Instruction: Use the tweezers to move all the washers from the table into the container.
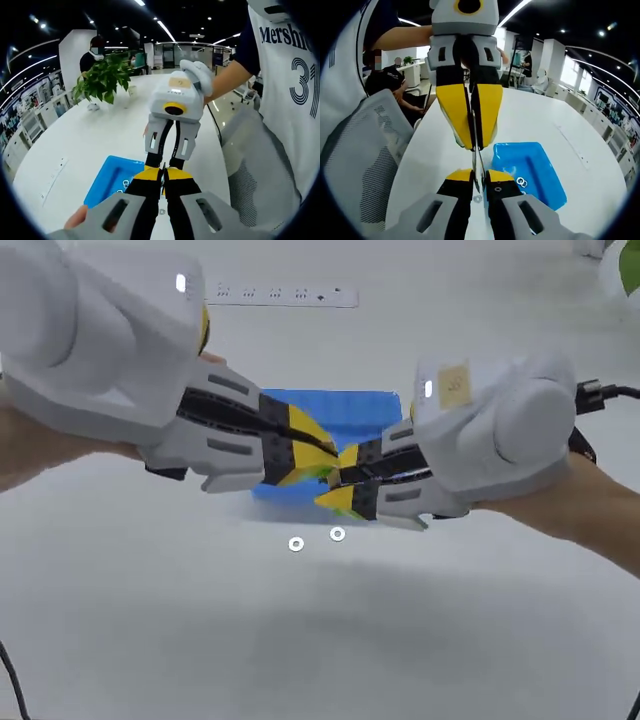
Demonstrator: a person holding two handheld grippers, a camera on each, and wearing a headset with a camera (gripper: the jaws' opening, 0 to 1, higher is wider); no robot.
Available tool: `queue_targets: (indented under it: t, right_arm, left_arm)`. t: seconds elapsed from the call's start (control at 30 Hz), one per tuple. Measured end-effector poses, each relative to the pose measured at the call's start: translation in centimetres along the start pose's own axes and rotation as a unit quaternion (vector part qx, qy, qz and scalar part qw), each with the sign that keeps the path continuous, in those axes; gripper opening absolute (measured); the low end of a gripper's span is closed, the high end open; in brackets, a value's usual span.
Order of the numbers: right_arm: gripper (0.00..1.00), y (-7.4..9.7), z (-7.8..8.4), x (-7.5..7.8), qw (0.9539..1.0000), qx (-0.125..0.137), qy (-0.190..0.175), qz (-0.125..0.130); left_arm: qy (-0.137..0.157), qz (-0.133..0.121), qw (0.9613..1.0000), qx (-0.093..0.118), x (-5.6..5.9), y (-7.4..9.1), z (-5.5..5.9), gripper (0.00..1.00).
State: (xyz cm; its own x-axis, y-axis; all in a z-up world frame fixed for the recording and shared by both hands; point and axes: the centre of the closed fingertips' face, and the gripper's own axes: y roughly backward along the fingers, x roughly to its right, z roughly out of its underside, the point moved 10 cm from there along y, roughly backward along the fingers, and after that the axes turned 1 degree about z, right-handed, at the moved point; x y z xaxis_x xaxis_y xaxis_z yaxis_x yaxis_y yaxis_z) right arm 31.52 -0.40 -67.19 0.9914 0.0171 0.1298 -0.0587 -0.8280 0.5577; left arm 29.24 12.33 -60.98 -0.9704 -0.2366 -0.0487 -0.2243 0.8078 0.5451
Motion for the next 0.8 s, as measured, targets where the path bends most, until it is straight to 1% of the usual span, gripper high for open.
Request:
queue_targets:
  t: [0.1,0.23,0.3,0.37,0.43,0.6,0.67,0.7,0.73,0.8]
  right_arm:
    - [0.11,-0.1,0.3,-0.6,1.0,-0.002,0.0,-0.003]
    - [0.11,-0.2,0.8,-1.0,1.0,-0.004,-0.002,-0.001]
    - [0.11,-0.3,1.0,-1.1,1.0,-0.005,-0.003,0.0]
    - [0.11,-0.4,1.2,-1.2,1.0,-0.006,-0.004,0.002]
    - [0.11,-0.5,1.4,-1.1,1.0,-0.007,-0.004,0.003]
    - [0.11,-0.8,1.9,-1.0,0.9999,-0.01,-0.008,0.005]
    - [0.11,-1.0,2.2,-0.9,0.9998,-0.013,-0.009,0.007]
    - [0.11,-1.1,2.3,-0.8,0.9998,-0.012,-0.01,0.01]
    - [0.11,-1.3,2.3,-0.7,0.9998,-0.012,-0.009,0.013]
    - [0.12,-1.6,2.6,-0.6,0.9998,-0.012,-0.014,0.01]
  left_arm:
    - [0.009,0.004,1.0,-0.001,0.5,-0.2,0.3,0.06]
    - [0.012,0.002,0.9999,-0.003,1.0,-0.4,0.6,0.06]
    - [0.013,0.0,0.9999,-0.005,1.2,-0.5,0.8,0.06]
    - [0.004,-0.006,1.0,-0.007,1.4,-0.6,1.0,0.06]
    - [0.012,-0.007,0.9999,-0.006,1.4,-0.6,1.3,0.06]
    - [0.016,-0.012,0.9998,-0.009,1.3,-0.8,1.7,0.06]
    - [0.006,-0.016,0.9998,-0.014,1.2,-1.0,2.0,0.06]
    - [0.016,-0.014,0.9997,-0.008,1.0,-1.1,2.2,0.06]
    - [0.022,-0.015,0.9996,-0.008,0.9,-1.1,2.4,0.06]
    - [0.018,-0.017,0.9996,-0.012,0.7,-1.1,2.6,0.06]
